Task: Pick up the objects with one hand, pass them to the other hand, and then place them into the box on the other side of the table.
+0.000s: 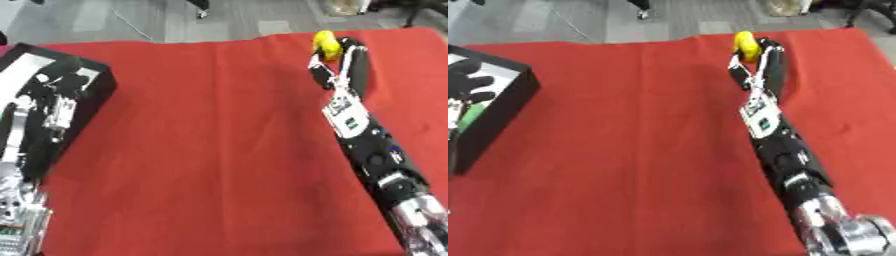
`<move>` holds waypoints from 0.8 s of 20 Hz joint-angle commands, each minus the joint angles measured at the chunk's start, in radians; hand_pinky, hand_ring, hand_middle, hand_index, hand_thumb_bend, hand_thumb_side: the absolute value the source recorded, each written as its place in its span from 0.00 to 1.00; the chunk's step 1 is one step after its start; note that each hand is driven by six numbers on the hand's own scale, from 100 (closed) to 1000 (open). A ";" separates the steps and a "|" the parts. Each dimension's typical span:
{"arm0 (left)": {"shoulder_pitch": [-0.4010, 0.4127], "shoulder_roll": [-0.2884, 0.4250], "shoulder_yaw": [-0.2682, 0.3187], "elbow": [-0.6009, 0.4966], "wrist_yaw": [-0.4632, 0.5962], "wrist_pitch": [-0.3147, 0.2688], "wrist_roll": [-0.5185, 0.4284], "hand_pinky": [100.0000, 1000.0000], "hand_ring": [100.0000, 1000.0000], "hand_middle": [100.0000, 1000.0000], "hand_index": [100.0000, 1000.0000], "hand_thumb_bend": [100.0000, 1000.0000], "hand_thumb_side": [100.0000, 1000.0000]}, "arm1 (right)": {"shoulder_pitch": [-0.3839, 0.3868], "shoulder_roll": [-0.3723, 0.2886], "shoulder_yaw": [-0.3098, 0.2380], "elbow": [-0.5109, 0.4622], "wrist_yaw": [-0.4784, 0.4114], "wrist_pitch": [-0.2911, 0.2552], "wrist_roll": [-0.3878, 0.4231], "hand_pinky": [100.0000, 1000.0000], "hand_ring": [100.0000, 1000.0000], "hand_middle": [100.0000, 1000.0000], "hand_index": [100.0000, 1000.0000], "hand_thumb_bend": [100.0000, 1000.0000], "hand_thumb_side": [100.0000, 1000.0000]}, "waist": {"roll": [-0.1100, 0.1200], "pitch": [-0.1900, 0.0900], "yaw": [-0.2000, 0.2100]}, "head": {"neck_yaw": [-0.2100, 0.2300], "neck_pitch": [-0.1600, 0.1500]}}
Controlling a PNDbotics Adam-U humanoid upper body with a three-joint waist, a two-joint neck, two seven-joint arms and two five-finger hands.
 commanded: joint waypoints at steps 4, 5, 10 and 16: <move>-0.043 0.033 -0.031 0.042 -0.026 -0.003 0.003 0.74 0.77 0.82 0.81 0.16 0.63 | 0.111 0.130 0.115 -0.503 -0.125 0.052 0.338 0.79 0.67 0.34 0.31 0.00 0.00 | -0.021 -0.043 -0.012 | 0.041 0.001; -0.051 0.035 -0.038 0.049 -0.033 -0.004 0.001 0.75 0.77 0.82 0.81 0.16 0.63 | 0.128 0.146 0.139 -0.532 -0.141 0.049 0.373 0.79 0.67 0.34 0.31 0.00 0.00 | -0.021 -0.044 -0.015 | 0.043 0.001; -0.095 0.042 -0.083 0.081 -0.076 -0.009 -0.020 0.75 0.78 0.82 0.83 0.18 0.59 | 0.168 0.192 0.251 -0.586 -0.228 0.033 0.496 0.79 0.66 0.34 0.31 0.00 0.00 | -0.022 -0.047 -0.026 | 0.049 0.001; -0.132 0.039 -0.133 0.089 -0.138 -0.035 -0.045 0.76 0.81 0.84 0.86 0.26 0.55 | 0.142 0.199 0.345 -0.540 -0.369 0.049 0.593 0.79 0.66 0.34 0.31 0.00 0.00 | -0.019 -0.047 -0.026 | 0.051 0.001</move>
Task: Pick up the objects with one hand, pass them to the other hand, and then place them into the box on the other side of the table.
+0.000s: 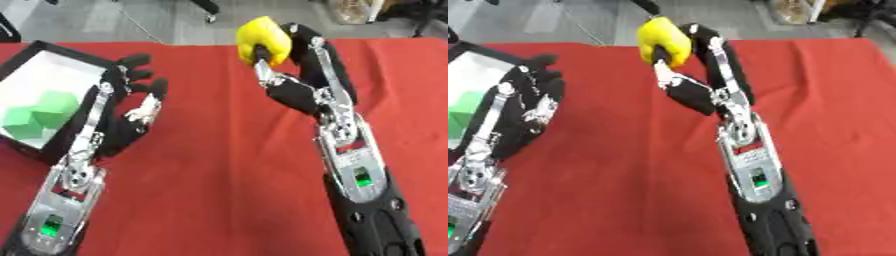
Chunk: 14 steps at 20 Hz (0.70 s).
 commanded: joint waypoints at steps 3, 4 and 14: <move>-0.033 0.012 -0.037 -0.026 -0.052 -0.030 0.003 0.77 0.83 0.86 0.87 0.32 0.52 | -0.046 0.010 0.073 0.038 -0.133 0.017 0.091 0.79 0.66 0.34 0.31 0.00 0.00 | -0.008 -0.034 0.003 | 0.000 -0.001; -0.035 0.012 -0.042 -0.031 -0.060 -0.037 0.010 0.77 0.83 0.86 0.88 0.33 0.51 | -0.052 0.010 0.080 0.047 -0.147 0.018 0.106 0.79 0.66 0.34 0.31 0.00 0.00 | -0.008 -0.034 0.004 | -0.001 -0.001; -0.026 0.008 -0.067 -0.086 -0.170 -0.104 0.036 0.79 0.85 0.88 0.91 0.39 0.41 | -0.059 0.009 0.089 0.102 -0.227 0.049 0.153 0.79 0.66 0.35 0.31 0.00 0.00 | -0.006 -0.034 0.010 | -0.010 -0.001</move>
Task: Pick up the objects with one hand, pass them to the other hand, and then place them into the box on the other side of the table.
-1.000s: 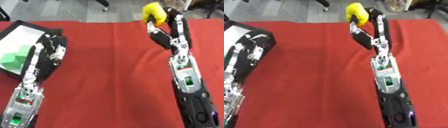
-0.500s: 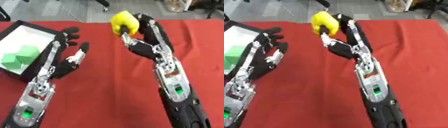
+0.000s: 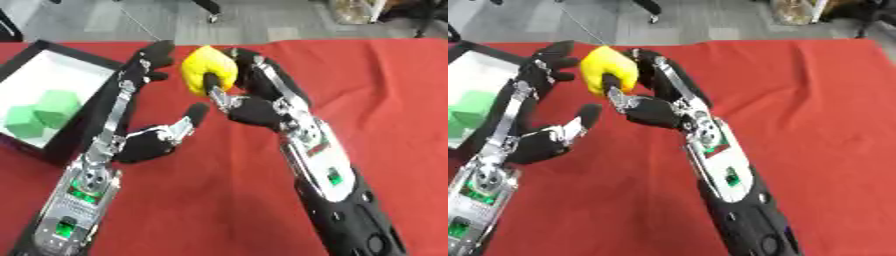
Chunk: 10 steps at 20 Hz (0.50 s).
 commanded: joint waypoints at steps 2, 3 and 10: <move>-0.009 0.004 -0.003 -0.031 -0.047 -0.011 0.014 0.79 0.85 0.88 0.91 0.36 0.39 | -0.019 0.002 0.004 -0.002 -0.026 0.010 0.021 0.79 0.66 0.35 0.31 0.00 0.00 | -0.006 -0.034 0.002 | -0.007 -0.002; -0.009 0.004 -0.004 -0.031 -0.054 -0.010 0.018 0.80 0.85 0.88 0.90 0.35 0.38 | -0.020 0.002 0.005 -0.001 -0.030 0.013 0.024 0.79 0.66 0.35 0.31 0.00 0.00 | -0.005 -0.034 0.002 | -0.007 -0.002; -0.006 0.001 -0.011 -0.016 -0.091 -0.003 0.028 0.80 0.85 0.87 0.88 0.21 0.29 | -0.025 0.002 0.008 -0.003 -0.054 0.027 0.041 0.79 0.65 0.34 0.31 0.00 0.00 | -0.003 -0.032 -0.001 | -0.005 -0.002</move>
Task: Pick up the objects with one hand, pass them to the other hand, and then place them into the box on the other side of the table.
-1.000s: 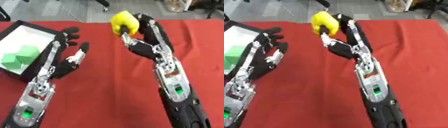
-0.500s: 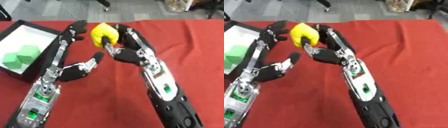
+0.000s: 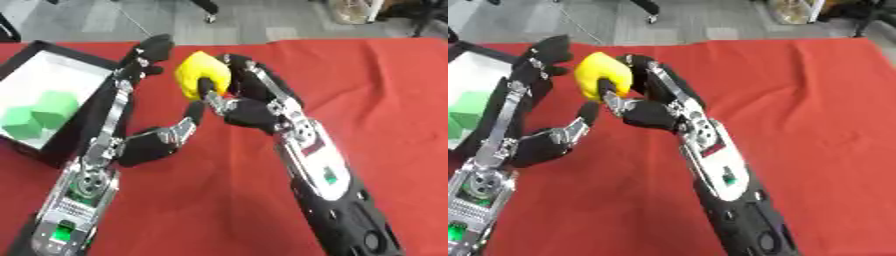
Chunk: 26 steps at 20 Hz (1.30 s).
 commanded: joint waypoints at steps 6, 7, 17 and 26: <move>0.009 0.008 0.001 0.010 -0.119 -0.003 -0.033 0.80 0.84 0.86 0.88 0.14 0.16 | -0.025 0.003 0.003 -0.022 -0.014 0.003 0.013 0.79 0.65 0.35 0.31 0.00 0.00 | -0.001 -0.033 -0.003 | 0.000 -0.002; 0.011 0.008 0.002 0.014 -0.136 -0.003 -0.036 0.80 0.84 0.85 0.87 0.14 0.15 | -0.027 0.002 0.004 -0.023 -0.015 0.003 0.014 0.79 0.65 0.34 0.31 0.00 0.00 | 0.000 -0.033 -0.003 | -0.001 -0.002; 0.015 0.020 0.017 0.032 -0.240 -0.013 -0.069 0.79 0.82 0.84 0.87 0.11 0.04 | -0.036 0.002 0.007 -0.029 -0.018 0.001 0.020 0.79 0.65 0.34 0.31 0.00 0.00 | -0.001 -0.033 -0.001 | -0.003 -0.002; -0.013 0.006 0.018 0.049 -0.214 0.016 0.032 0.79 0.82 0.84 0.86 0.16 0.12 | -0.034 0.003 0.012 -0.025 -0.026 0.005 0.030 0.79 0.65 0.34 0.31 0.00 0.00 | -0.002 -0.032 -0.002 | -0.005 -0.002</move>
